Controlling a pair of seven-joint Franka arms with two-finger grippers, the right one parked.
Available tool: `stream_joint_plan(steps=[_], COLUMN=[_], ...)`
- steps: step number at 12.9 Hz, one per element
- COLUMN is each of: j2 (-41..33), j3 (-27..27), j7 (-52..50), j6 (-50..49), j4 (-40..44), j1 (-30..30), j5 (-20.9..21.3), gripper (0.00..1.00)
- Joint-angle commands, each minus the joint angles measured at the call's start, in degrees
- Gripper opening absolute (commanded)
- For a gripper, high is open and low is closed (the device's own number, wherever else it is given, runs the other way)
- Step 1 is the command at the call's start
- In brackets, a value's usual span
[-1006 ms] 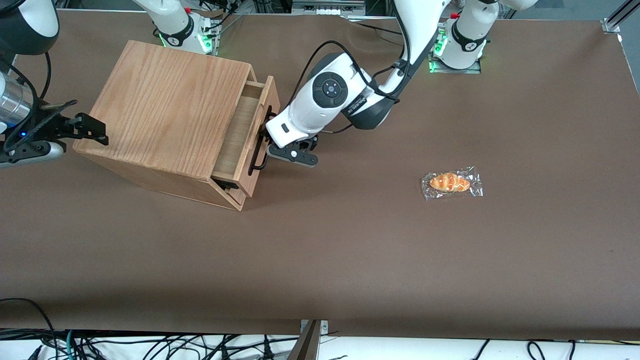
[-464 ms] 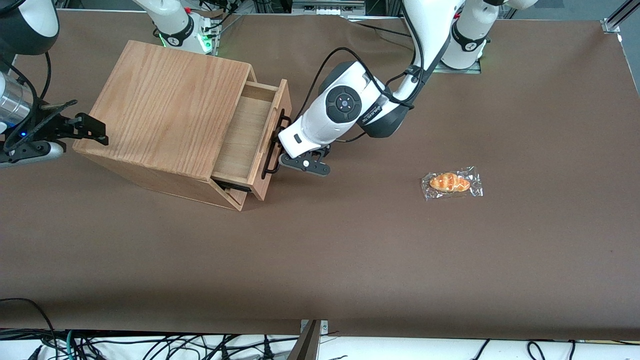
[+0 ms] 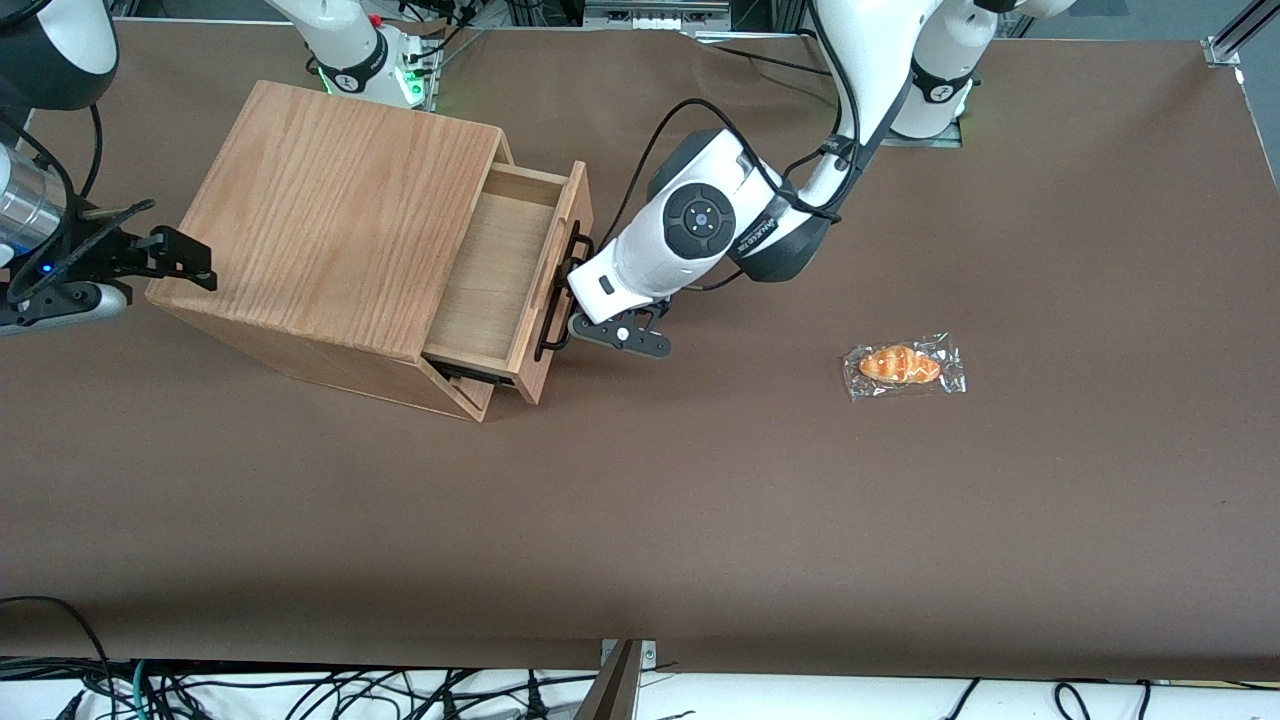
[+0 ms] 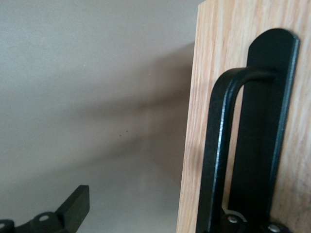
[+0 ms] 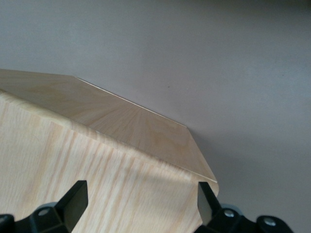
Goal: Open top drawer with left arm
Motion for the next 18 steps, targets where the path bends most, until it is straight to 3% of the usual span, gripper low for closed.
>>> stream_joint_plan(steps=[1,11,13,18], j2=[-0.7,-0.8,-1.1,-1.1], j3=[-0.1,-0.2,-0.2,-0.2], j7=[2.0,2.8,2.8,2.6], j6=[-2.7,-4.0,-4.1,-9.1], j4=[0.7,0.8,0.8,4.3], j1=[2.4,3.6,4.4,5.6], j5=[1.1,0.9,-2.9,-6.0], gripper=[1.00,1.00,1.00,1.00])
